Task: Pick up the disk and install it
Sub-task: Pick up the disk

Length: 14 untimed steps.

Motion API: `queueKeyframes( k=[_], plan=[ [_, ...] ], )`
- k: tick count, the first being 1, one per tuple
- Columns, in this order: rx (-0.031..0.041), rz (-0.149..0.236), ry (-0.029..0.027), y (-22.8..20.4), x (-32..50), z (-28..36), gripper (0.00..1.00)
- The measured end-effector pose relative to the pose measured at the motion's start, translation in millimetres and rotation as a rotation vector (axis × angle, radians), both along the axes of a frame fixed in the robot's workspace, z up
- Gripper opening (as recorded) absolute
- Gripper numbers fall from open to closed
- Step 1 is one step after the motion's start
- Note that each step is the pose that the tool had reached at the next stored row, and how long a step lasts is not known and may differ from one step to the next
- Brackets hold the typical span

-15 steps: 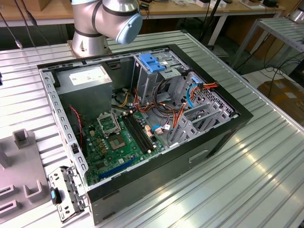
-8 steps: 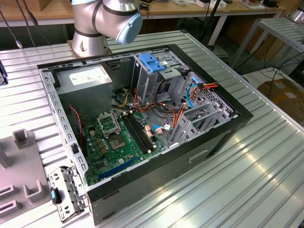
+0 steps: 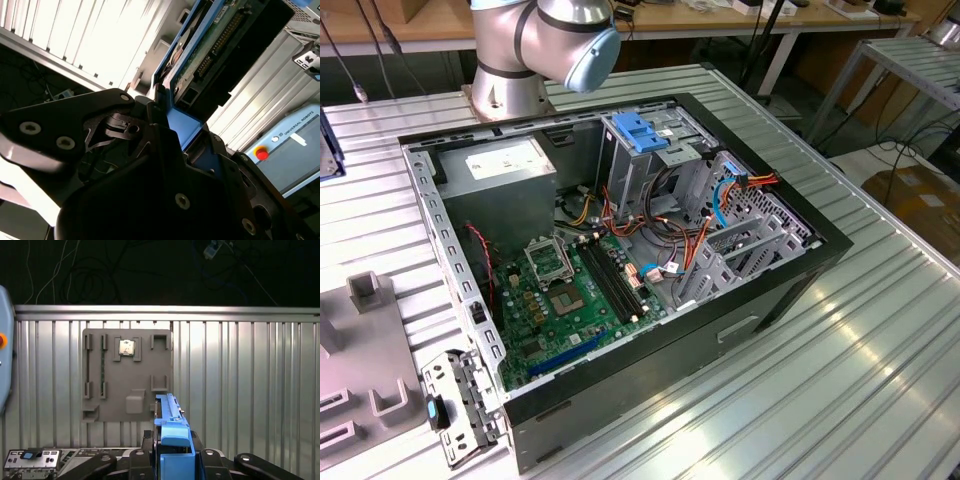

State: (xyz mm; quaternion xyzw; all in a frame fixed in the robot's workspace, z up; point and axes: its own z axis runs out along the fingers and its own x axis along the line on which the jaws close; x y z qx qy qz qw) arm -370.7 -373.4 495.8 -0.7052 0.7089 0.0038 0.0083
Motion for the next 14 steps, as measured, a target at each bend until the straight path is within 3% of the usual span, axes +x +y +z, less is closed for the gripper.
queueKeyframes(
  k=[14],
  plan=[
    [0.0,0.0,0.0,0.0,12.7,0.0,0.37]
  ],
)
